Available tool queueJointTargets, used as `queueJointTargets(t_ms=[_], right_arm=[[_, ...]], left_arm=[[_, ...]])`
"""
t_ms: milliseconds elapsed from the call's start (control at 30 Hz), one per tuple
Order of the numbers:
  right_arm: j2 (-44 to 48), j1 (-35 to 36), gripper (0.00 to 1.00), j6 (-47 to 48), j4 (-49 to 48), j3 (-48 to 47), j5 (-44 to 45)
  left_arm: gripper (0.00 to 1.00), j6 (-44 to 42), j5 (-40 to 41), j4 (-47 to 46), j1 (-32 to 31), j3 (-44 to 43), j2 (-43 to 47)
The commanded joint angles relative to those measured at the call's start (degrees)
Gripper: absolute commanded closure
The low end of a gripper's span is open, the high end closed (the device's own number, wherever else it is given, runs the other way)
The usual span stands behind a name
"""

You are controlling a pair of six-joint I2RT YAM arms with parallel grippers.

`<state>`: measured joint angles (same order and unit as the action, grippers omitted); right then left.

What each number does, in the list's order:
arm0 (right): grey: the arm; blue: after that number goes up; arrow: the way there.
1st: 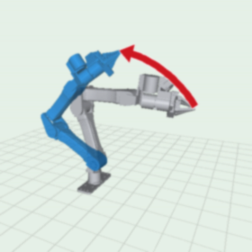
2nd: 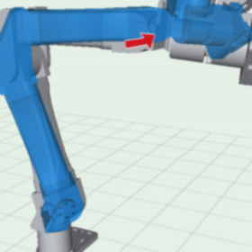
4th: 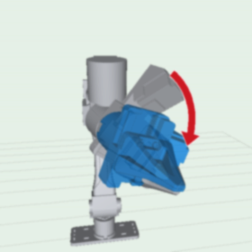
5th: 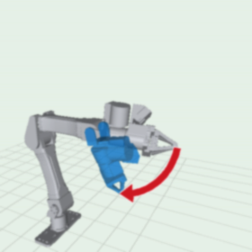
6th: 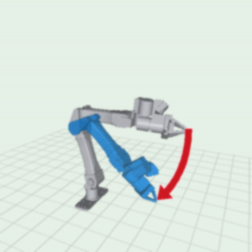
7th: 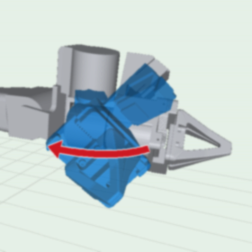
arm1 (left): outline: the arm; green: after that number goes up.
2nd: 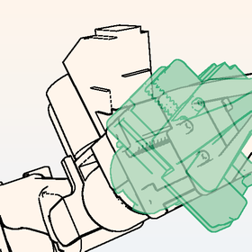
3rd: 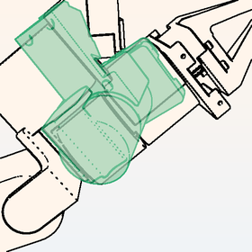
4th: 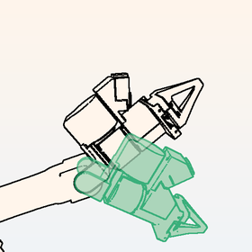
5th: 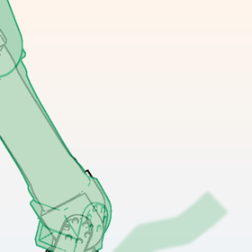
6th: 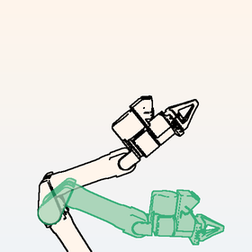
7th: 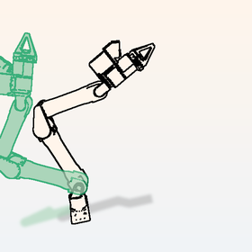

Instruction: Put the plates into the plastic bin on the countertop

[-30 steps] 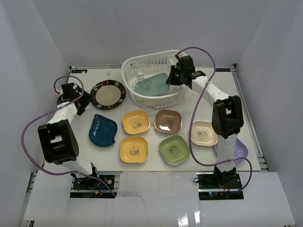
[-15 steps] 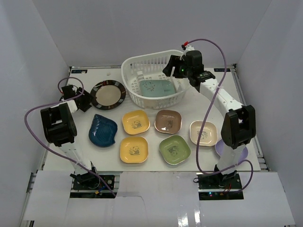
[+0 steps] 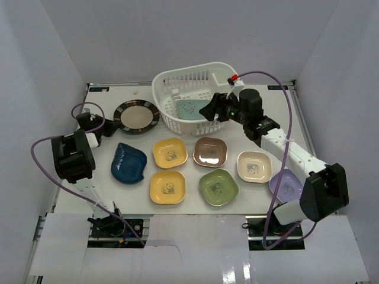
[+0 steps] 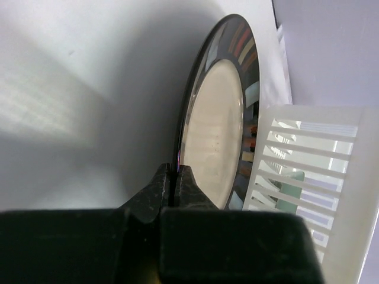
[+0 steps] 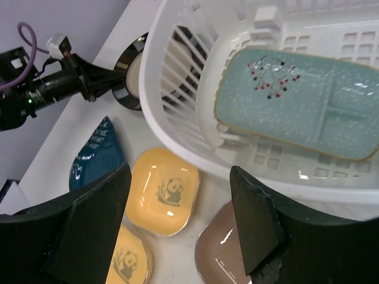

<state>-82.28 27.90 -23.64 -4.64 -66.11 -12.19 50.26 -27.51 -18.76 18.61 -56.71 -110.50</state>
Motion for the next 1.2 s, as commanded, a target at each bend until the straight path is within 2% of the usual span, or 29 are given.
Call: queueJointTargets(t_ms=[0,67,100,200,267,300,433,567,667,800,900,1000,1033,1067,1133,1167], right_arm=[[2.4,0.9,0.26,-0.4,-4.4,2.6,-4.7],[2.4,1.7,0.23,-0.4,-4.2,2.6,-6.3],[2.2,2.0,0.15,-0.4,-4.1,1.6,-8.2],[1.1,3.6,0.04,0.3,-2.3,-1.8,-10.9],[0.5,5.2,0.02,0.7,-1.8,-3.1,-11.3],[0.4,5.7,0.02,0.5,-1.8,-3.5,-11.7],[-2.0,7.8,0.05,-0.4,-1.2,-7.8,-11.8],[-4.9,8.1,0.09,-2.7,-1.8,-12.6,-12.9],[-9.5,8.1,0.1,-3.7,-0.4,-18.2,-12.5],[-14.1,8.1,0.1,-4.7,2.1,-23.3,-11.0],[-15.5,8.0,0.1,-5.0,3.5,-23.1,-8.0],[-15.2,7.9,0.05,-4.8,3.4,-21.4,-5.8],[-15.0,7.8,0.01,-4.9,3.2,-21.0,-5.8],[-14.8,7.8,0.22,-5.5,2.1,-20.6,-5.7],[-13.6,7.7,0.55,-6.6,0.1,-18.6,-5.7],[-13.1,7.7,0.81,-7.3,-1.1,-17.8,-5.4]], left_arm=[[1.0,2.4,1.7,-2.4,2.5,4.7,8.5],[1.0,5.9,0.9,-5.9,3.1,7.1,13.4],[1.0,6.8,0.9,-6.7,3.4,9.1,18.8],[1.0,7.6,1.4,-5.9,3.4,9.9,29.1],[1.0,7.4,2.0,-5.4,3.4,10.5,34.3],[1.0,7.2,2.2,-4.6,3.4,10.8,39.1],[1.0,7.2,1.8,-2.7,3.4,11.4,48.2],[1.0,10.8,-8.7,-2.9,2.5,11.4,49.9],[1.0,11.6,-13.4,-3.7,-0.1,12.7,50.0],[1.0,13.4,-18.0,-6.4,-4.1,14.1,50.1],[1.0,14.1,-19.3,-8.6,-7.0,14.5,50.7],[1.0,15.0,-20.7,-10.6,-8.2,14.8,50.9],[1.0,15.4,-21.6,-10.9,-8.4,14.8,50.6],[1.0,15.6,-22.0,-11.0,-8.9,14.8,50.4],[1.0,15.2,-22.2,-9.4,-9.0,15.0,50.1],[1.0,14.6,-22.0,-8.4,-8.9,15.1,50.1]])
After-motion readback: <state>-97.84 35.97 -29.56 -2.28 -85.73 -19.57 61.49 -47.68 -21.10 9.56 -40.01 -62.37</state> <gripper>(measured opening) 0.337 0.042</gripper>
